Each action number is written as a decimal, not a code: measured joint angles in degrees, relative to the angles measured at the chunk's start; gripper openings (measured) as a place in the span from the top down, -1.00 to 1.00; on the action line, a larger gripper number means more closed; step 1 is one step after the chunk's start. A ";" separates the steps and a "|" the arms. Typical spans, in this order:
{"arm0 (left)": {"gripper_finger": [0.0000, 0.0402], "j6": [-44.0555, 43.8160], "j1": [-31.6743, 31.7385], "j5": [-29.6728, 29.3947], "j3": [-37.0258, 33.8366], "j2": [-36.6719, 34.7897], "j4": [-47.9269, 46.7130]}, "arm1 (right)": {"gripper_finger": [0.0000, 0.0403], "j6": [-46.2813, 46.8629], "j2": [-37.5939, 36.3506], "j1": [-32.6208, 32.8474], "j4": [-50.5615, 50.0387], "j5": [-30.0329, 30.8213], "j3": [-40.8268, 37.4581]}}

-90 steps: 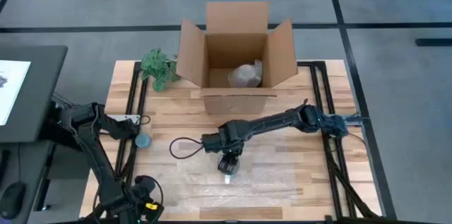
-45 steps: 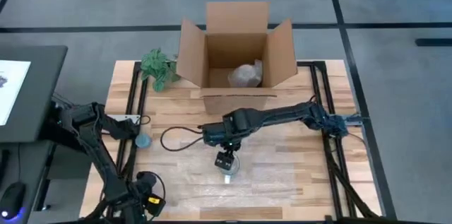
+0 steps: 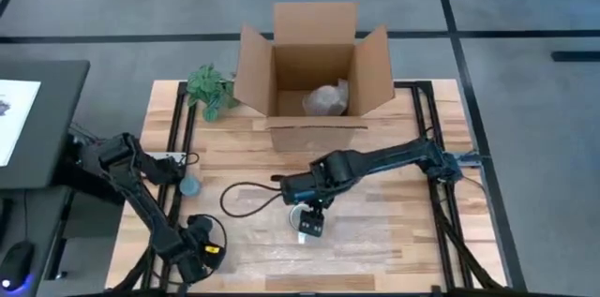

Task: Wrap mug
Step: Wrap the blue mug with bubble wrap

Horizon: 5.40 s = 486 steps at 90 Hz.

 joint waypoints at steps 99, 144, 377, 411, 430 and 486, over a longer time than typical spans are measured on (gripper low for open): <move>1.00 81.44 31.04 -25.45 40.36 0.00 2.86 | -0.23 27.56 -8.85 20.69 -8.59 26.97 -0.68; 1.00 99.84 36.47 -12.04 40.52 7.60 23.38 | -0.23 51.42 -9.66 29.90 -8.61 33.24 -0.68; -0.25 50.75 11.20 -32.25 48.85 -11.28 -24.97 | 0.78 -8.18 5.53 4.27 1.93 3.56 -0.68; -0.25 49.30 9.75 -34.40 48.85 -10.03 -27.48 | 0.99 -8.06 13.87 2.71 2.81 6.69 -0.55; -0.25 49.96 9.75 -34.99 48.85 -10.03 -27.36 | 1.00 -9.35 16.17 1.90 4.38 6.10 -0.49; -0.25 50.50 9.75 -35.10 48.85 -10.03 -27.27 | 1.00 -3.52 5.03 0.76 3.88 3.45 0.76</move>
